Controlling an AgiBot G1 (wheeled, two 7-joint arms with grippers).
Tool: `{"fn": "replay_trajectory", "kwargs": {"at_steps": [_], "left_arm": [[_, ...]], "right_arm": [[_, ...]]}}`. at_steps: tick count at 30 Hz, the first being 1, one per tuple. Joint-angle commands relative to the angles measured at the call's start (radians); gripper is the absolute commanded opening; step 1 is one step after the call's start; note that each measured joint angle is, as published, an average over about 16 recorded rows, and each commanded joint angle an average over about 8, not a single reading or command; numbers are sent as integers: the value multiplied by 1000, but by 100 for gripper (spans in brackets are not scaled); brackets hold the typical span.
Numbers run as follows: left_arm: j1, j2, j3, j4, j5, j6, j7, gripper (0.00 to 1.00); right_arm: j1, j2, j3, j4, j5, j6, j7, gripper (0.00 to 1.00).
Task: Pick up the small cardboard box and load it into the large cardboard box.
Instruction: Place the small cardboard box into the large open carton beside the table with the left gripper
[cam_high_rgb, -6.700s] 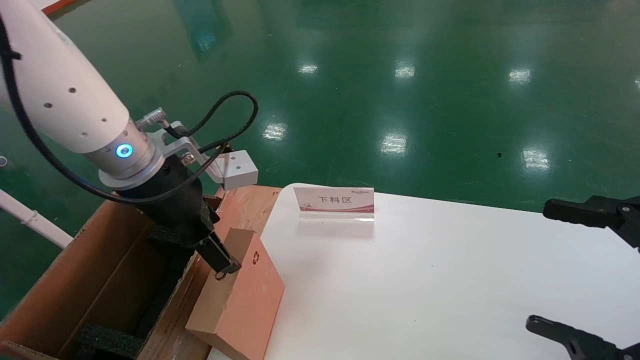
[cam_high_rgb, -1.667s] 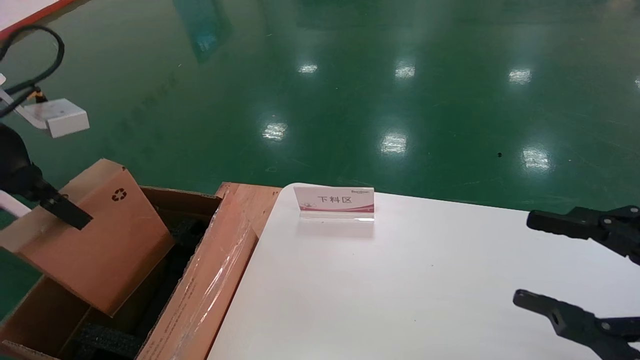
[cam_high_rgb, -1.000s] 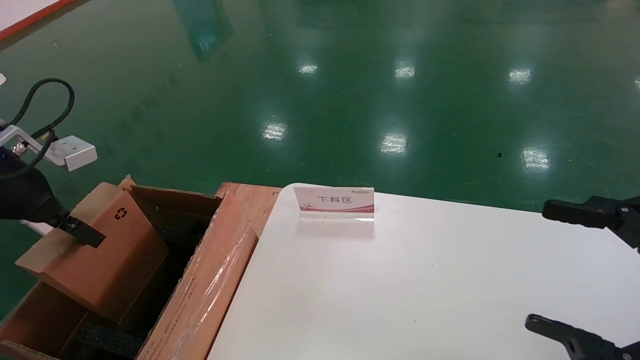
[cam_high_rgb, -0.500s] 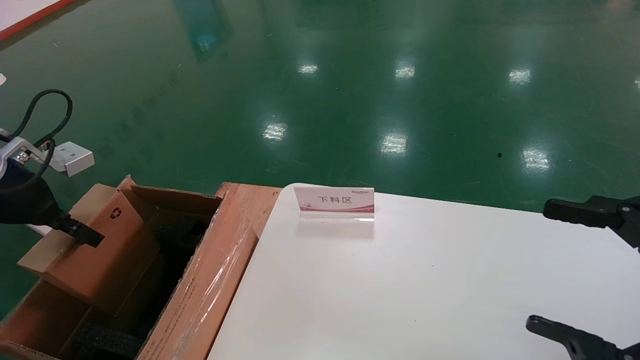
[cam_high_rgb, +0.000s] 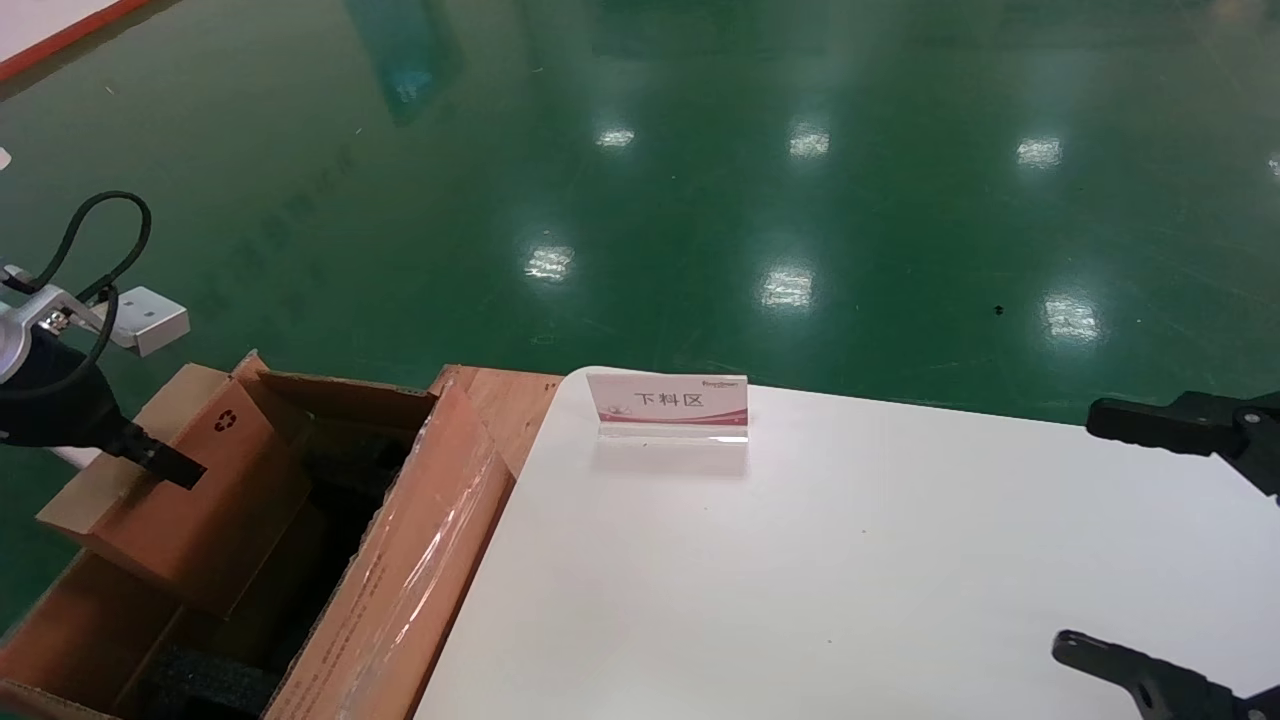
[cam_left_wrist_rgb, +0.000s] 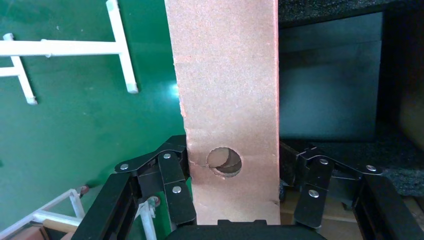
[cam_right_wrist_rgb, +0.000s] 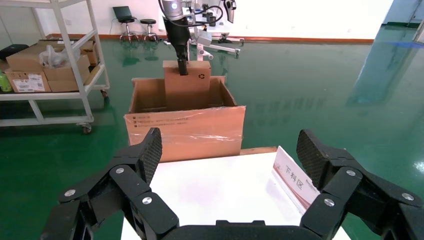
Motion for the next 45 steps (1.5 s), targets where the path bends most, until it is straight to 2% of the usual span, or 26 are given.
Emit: {"fn": "replay_trajectory", "kwargs": {"at_steps": [1, 20, 38, 40, 45], "left_arm": [[6, -1, 2, 4, 5, -8, 0, 0], [50, -21, 23, -8, 29, -45, -45, 0], [131, -21, 18, 49, -9, -74, -42, 0], [137, -20, 17, 54, -14, -74, -40, 6], [149, -17, 15, 64, -21, -74, -34, 67]], "right_arm": [[0, 0, 0, 0, 0, 0, 0, 100], [0, 0, -1, 0, 1, 1, -1, 100], [0, 1, -2, 0, 1, 1, -1, 100], [0, 1, -2, 0, 2, 1, -1, 100], [0, 1, -3, 0, 2, 1, -1, 100]]}}
